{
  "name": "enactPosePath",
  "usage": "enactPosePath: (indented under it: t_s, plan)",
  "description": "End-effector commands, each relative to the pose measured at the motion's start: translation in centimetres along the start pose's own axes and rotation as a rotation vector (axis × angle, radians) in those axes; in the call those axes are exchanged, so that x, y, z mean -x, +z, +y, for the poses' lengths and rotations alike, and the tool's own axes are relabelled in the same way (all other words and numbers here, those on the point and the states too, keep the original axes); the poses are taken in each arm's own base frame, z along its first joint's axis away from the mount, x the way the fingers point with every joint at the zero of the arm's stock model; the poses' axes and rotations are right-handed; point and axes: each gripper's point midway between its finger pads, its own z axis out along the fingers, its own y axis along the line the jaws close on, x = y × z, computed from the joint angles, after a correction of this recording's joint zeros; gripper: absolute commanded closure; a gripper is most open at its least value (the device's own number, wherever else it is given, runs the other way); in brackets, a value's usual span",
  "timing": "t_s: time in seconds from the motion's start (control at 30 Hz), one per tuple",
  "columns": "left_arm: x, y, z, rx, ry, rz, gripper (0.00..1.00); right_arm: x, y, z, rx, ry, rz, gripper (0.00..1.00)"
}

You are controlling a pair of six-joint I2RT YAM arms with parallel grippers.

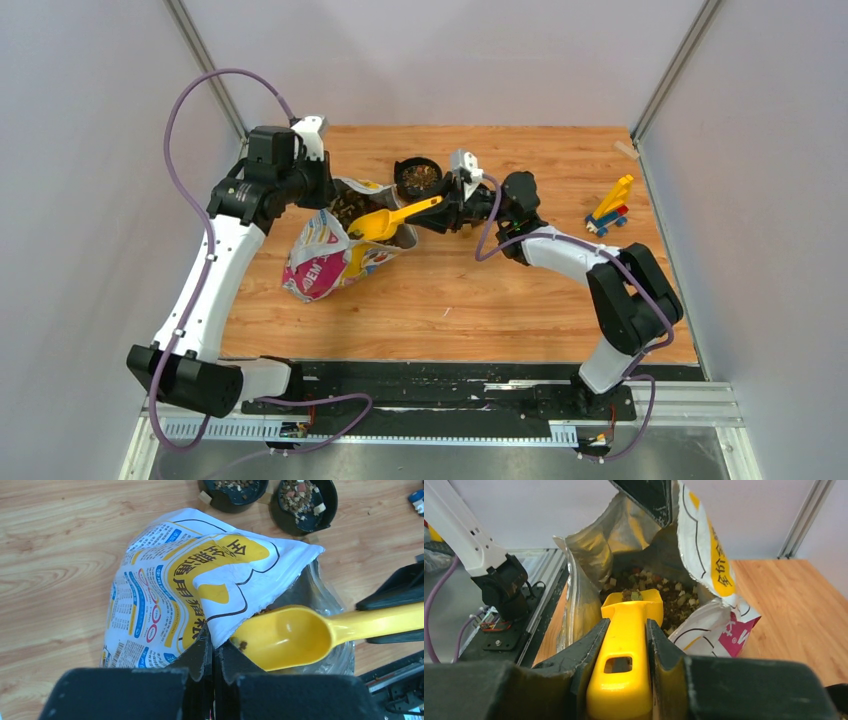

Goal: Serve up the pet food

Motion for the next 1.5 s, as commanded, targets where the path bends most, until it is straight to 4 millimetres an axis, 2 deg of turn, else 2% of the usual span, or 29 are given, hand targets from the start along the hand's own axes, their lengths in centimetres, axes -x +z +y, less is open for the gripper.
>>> enactPosePath:
  t_s: [0.0,0.1,0.2,0.3,0.4,0.47,0.57,0.6,0.73,1.0,1.47]
  plan:
    - [3.9,-1.0,-2.8,-0.141,0.045,-0.143,1.00,-0.4,0.0,-1.2,-0.085,-0.093,0.138,1.00]
    - [4.0,-0.6,-3.0,-0.157,0.027,-0.138,1.00,-1.6,0.0,-1.5,-0.106,-0.097,0.215,1.00]
    - [4.0,0.0,-3.1,-0.162,0.005,-0.128,1.00,-4.6,1.4,-1.4,-0.081,-0.128,0.320,1.00]
    - [4.4,0.5,-3.1,-0.161,-0.019,-0.122,1.00,-7.2,3.0,-0.7,-0.022,-0.128,0.347,1.00]
    - [5.1,0.6,-3.1,-0.150,-0.029,-0.130,1.00,-8.1,4.4,-0.4,0.028,-0.090,0.303,1.00]
    - [5.3,0.7,-2.8,-0.138,-0.037,-0.131,1.00,-7.9,5.2,-0.1,0.070,-0.060,0.259,1.00]
    - [5.4,0.9,-2.5,-0.119,-0.046,-0.129,1.00,-6.9,6.0,0.5,0.122,-0.013,0.179,1.00]
    - [5.4,0.9,-2.5,-0.116,-0.049,-0.130,1.00,-6.1,6.3,0.9,0.150,-0.012,0.136,1.00]
    - [5.6,0.9,-2.2,-0.099,-0.053,-0.133,1.00,-3.8,6.1,1.7,0.180,0.025,0.019,1.00]
    - [5.8,0.9,-1.7,-0.062,-0.064,-0.131,1.00,1.3,2.9,0.8,0.154,0.066,-0.198,1.00]
    - [5.9,-0.8,0.4,0.061,-0.046,-0.161,1.00,6.8,0.0,-0.6,0.041,-0.051,-0.292,1.00]
